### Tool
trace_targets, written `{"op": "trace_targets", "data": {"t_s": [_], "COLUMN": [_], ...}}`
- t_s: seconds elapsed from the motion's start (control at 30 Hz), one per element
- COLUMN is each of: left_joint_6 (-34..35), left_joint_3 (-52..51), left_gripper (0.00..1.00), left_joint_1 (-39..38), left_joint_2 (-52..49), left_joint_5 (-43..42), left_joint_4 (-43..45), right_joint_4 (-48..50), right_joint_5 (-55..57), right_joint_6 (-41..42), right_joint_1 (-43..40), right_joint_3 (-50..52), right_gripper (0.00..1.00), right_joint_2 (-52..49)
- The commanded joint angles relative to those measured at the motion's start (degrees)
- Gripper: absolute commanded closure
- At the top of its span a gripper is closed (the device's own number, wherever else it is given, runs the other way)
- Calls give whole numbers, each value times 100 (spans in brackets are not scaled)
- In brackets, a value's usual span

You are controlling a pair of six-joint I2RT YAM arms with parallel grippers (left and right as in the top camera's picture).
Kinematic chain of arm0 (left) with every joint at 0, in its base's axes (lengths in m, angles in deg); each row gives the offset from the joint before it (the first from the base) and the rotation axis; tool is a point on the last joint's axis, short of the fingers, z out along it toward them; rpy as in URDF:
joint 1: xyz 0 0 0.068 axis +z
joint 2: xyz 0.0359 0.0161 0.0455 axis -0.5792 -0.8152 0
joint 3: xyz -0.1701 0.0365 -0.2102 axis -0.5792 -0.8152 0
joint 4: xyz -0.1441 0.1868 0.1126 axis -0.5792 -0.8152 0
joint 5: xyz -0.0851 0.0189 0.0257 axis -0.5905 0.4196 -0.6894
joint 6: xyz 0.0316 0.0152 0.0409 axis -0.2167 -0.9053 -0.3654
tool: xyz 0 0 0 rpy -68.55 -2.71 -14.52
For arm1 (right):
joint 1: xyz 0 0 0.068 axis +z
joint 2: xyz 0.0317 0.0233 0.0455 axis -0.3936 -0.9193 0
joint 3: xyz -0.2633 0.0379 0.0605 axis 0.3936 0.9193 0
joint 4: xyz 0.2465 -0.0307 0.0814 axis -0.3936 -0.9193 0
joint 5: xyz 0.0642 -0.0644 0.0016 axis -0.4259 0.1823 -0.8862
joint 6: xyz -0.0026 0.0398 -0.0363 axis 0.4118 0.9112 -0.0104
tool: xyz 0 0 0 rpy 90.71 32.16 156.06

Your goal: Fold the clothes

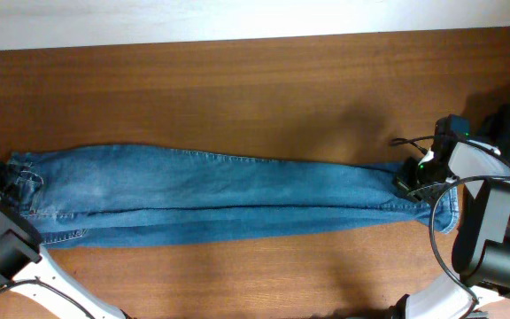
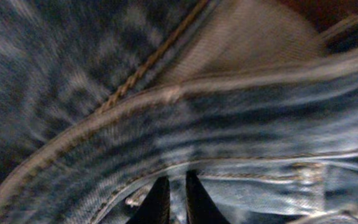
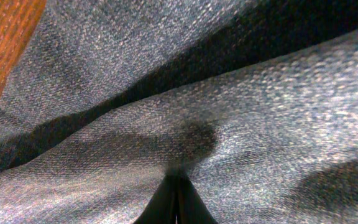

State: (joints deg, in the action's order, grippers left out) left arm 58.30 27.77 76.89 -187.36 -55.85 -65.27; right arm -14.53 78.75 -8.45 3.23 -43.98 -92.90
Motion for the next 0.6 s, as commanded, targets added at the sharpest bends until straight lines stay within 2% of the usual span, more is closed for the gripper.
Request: {"op": "trace_targets", "data": {"t_s": [0.0, 0.1, 0.13, 0.17, 0.4, 0.43, 0.57], "left_joint_6": [66, 66, 66, 66, 63, 63, 63], "left_joint_3": [629, 1019, 1178, 1224, 1316, 1316, 1316], "left_gripper": [79, 60, 45, 41, 41, 34, 25], "left_joint_1": [-155, -227, -243, -247, -245, -245, -245], "left_joint_2": [-26, -26, -26, -26, -26, -26, -26], "left_joint_5": [-457, -861, -1078, -1163, -1331, -1331, -1331], "left_joint_4": [-208, -400, -468, -492, -555, -553, -560], "right_joint_4": [35, 13, 2, -2, -59, -63, -85], "right_joint_5": [872, 870, 872, 872, 872, 872, 872], "right_joint_6": [-57, -57, -57, -57, -55, -55, -55], "right_joint_1": [-155, -155, -155, -155, -157, -157, -157], "right_joint_3": [186, 186, 186, 186, 186, 186, 186], "right_gripper": [92, 90, 89, 88, 83, 83, 77], "right_joint_2": [-308, -308, -308, -308, -308, -308, -308]}}
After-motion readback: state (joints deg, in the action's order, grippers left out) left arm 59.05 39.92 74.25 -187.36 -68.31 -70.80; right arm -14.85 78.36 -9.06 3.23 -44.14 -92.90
